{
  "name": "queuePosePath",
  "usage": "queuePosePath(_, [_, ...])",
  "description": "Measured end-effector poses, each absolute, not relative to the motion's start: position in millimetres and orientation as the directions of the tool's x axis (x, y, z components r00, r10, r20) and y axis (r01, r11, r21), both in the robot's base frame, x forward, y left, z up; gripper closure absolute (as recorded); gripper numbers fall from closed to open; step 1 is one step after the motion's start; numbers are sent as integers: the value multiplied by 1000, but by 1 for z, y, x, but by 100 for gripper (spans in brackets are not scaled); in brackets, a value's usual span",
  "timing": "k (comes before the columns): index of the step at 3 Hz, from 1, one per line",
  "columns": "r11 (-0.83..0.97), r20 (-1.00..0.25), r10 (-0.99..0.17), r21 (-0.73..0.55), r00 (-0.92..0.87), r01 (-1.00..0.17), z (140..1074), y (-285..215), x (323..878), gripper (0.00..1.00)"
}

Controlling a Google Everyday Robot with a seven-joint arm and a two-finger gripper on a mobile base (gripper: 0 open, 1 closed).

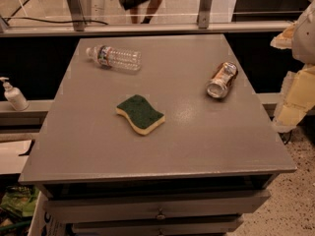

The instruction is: Place orange can upright

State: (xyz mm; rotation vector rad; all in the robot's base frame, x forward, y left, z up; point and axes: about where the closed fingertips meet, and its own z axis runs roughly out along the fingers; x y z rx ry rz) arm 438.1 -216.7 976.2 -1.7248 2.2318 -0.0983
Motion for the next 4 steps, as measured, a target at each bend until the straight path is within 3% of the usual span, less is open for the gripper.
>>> queuePosePath(2, [231, -224, -959, -253, -176, -939, 967, -216, 453, 0])
queuePosePath(4, [126, -276, -960, -282, -45, -951, 934, -224, 507, 0])
